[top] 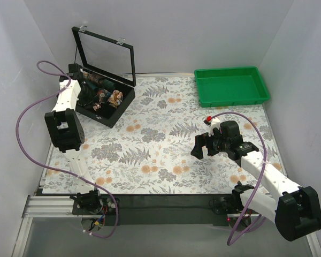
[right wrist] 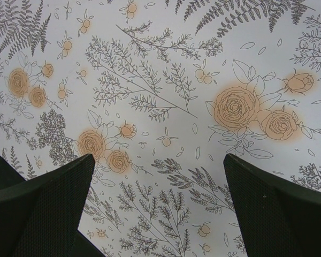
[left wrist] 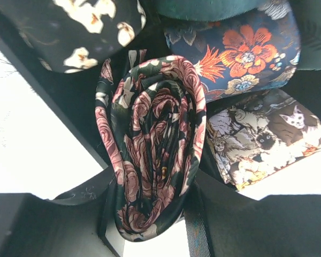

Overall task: Roll the ties
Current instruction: Place the rolled tie into the container

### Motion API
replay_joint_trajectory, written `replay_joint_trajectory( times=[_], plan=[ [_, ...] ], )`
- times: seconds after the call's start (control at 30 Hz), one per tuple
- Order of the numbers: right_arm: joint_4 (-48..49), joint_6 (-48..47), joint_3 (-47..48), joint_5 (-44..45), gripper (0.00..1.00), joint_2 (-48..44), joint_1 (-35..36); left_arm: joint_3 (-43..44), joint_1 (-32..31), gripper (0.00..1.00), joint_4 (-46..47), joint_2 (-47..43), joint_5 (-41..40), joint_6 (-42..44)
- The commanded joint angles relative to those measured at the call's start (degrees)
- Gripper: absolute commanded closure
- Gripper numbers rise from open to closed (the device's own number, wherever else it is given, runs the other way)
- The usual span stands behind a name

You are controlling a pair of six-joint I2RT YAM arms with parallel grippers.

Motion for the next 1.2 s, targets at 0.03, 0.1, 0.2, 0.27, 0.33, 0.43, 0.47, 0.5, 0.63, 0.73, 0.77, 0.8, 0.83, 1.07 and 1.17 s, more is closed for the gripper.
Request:
replay_joint_trajectory(
  times=[0.03,0.1,0.2,0.27,0.33,0.43,0.47,0.5,0.63,0.73,0.77,0.8,0.83,1.07,1.17],
  plan=[
    [0.1,-1.1,-0.6,0.1,0.05,-1.3,-0.1,1.8,0.4,0.74,-3.5,2.8,4.2,1.7],
    [0.3,-0.9,-0.7,0.1,0.06,-1.1,-0.2,1.5,0.5,0.74,-4.0,4.0,5.2,2.0],
    [0.4,-0.8,-0.7,0.1,0.06,-1.0,-0.1,1.0,0.7,0.74,-4.1,4.6,5.5,2.4],
    [0.5,-0.8,-0.8,0.0,0.05,-0.8,-0.1,1.5,0.8,0.73,-4.1,5.6,4.6,2.7],
    [0.7,-0.8,-0.9,-0.1,0.06,-0.8,-0.2,2.5,1.3,0.73,-3.9,6.7,4.0,2.4],
    [0.7,-0.8,-1.0,-0.1,0.05,-0.8,-0.1,3.9,1.9,0.72,-3.1,7.8,4.0,2.2],
    [0.7,-0.8,-1.1,-0.1,0.05,-0.7,-0.2,4.4,1.8,0.71,-3.3,8.2,3.9,2.1],
    [0.7,-0.8,-1.1,-0.1,0.06,-0.6,-0.1,4.7,1.9,0.71,-3.4,8.6,3.7,2.0],
    [0.8,-0.7,-1.1,-0.2,0.06,-0.6,-0.2,4.8,2.6,0.67,-2.3,9.0,3.2,1.3],
    [1.2,-0.8,-1.2,-0.4,0.06,-0.4,-0.2,4.5,2.7,0.63,-2.0,9.4,2.8,1.4],
    [1.1,-0.8,-1.2,-0.4,0.06,-0.1,-0.1,4.6,2.7,0.63,-2.2,9.6,2.6,1.6],
    [1.2,-0.8,-1.2,-0.5,0.06,-0.1,-0.2,4.6,2.6,0.61,-2.1,9.9,2.7,1.6],
    [1.2,-0.8,-1.2,-0.5,0.06,-0.1,-0.1,4.2,2.6,0.59,-1.7,10.0,3.0,1.6],
    [1.4,-0.7,-1.4,-0.6,0.06,-0.2,-0.2,1.1,2.6,0.53,1.0,10.2,3.3,1.4],
    [1.3,-0.7,-1.4,-0.6,0.06,-0.1,-0.2,1.5,2.7,0.50,1.4,10.3,1.8,1.5]
  ],
)
